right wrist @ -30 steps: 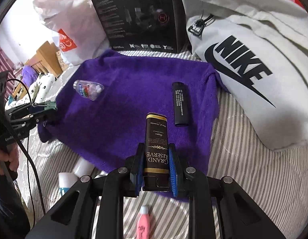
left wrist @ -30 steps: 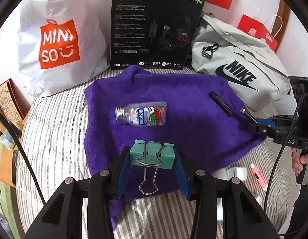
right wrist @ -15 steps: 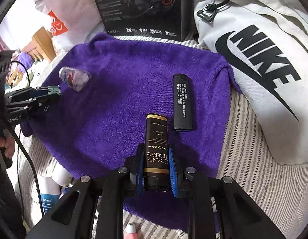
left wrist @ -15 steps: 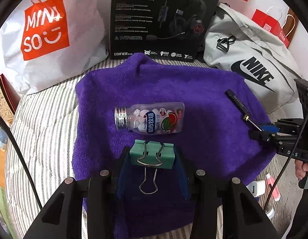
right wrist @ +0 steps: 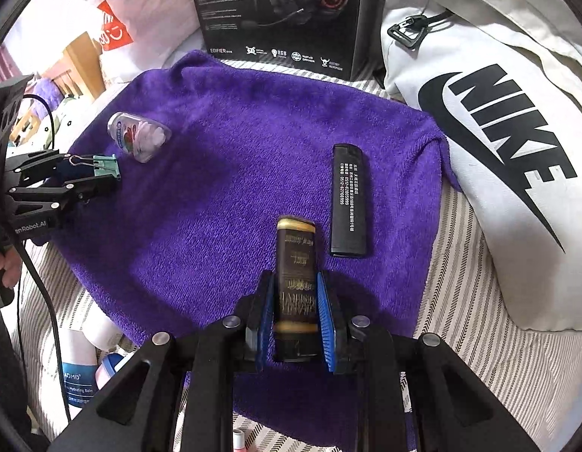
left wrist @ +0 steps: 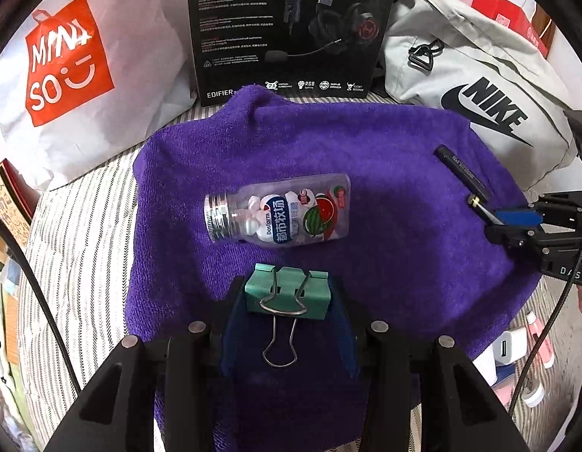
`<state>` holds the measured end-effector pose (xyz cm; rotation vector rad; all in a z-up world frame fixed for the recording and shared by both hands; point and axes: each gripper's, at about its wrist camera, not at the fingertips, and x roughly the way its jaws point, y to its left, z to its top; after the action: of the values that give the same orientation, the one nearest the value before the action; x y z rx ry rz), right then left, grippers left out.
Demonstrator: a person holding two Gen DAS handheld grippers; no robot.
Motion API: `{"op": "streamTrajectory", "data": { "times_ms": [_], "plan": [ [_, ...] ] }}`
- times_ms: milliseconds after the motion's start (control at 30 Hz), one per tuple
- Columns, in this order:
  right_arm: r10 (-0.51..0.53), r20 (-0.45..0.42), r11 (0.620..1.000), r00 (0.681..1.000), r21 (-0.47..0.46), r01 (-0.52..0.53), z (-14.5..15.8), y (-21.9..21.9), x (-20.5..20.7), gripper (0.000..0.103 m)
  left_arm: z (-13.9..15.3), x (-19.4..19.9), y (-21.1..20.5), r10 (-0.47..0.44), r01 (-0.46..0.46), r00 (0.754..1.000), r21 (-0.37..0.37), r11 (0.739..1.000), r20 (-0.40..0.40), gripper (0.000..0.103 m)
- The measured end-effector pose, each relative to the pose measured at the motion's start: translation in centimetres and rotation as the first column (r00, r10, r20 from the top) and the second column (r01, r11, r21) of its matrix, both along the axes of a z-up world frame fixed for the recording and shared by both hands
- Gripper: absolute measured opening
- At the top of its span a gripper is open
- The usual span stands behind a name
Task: Organize rigid objects
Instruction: 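Carry the green clip and the Grand Reserve box over the purple towel with both tools, then lower and release the clip and the box onto the purple towel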
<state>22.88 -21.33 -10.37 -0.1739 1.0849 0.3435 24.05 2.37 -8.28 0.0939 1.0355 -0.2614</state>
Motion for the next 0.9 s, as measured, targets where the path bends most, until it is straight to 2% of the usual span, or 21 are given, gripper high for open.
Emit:
{"op": "streamTrajectory", "data": {
  "times_ms": [200, 400, 500, 667, 800, 867, 900],
  "plan": [
    [0.003, -0.011, 1.000, 1.000, 0.017, -0.003, 0.0, -0.3, 0.1, 0.024, -0.1, -0.1, -0.3, -0.003, 0.003, 1.000, 0.014, 1.000, -0.005, 0.045],
    [-0.003, -0.032, 0.999, 0.999, 0.035, 0.004, 0.1, -0.6, -0.2, 0.030, -0.3, -1.2, -0.9, -0.021, 0.021, 1.000, 0.058, 0.998, -0.016, 0.063],
    [-0.012, -0.044, 0.999, 0.999, 0.045, 0.014, 0.1, -0.9, -0.4, 0.034, -0.3, -1.4, -0.6, 0.006, -0.004, 1.000, 0.053, 0.999, -0.028, 0.068],
    [-0.063, -0.046, 0.997, 0.997, 0.050, 0.066, 1.1, -1.6, -1.2, 0.037, 0.6, -1.8, 0.4, 0.081, -0.080, 0.996, 0.028, 0.996, -0.033, 0.068],
    [-0.073, 0.005, 0.996, 0.997, 0.052, 0.073, 3.0, -2.2, -3.8, 0.052, 2.6, -3.8, 0.1, 0.070, -0.070, 0.997, 0.041, 0.997, 0.011, 0.069],
    [-0.084, 0.022, 0.995, 0.996, 0.060, 0.083, 3.7, -2.7, -5.3, 0.060, 3.7, -5.3, -0.5, 0.056, -0.058, 0.998, 0.045, 0.997, 0.038, 0.072],
    [-0.098, 0.034, 0.994, 0.995, 0.059, 0.096, 4.1, -3.0, -6.3, 0.063, 4.1, -6.1, -0.8, 0.045, -0.047, 0.998, 0.038, 0.998, 0.048, 0.078]
  ]
}}
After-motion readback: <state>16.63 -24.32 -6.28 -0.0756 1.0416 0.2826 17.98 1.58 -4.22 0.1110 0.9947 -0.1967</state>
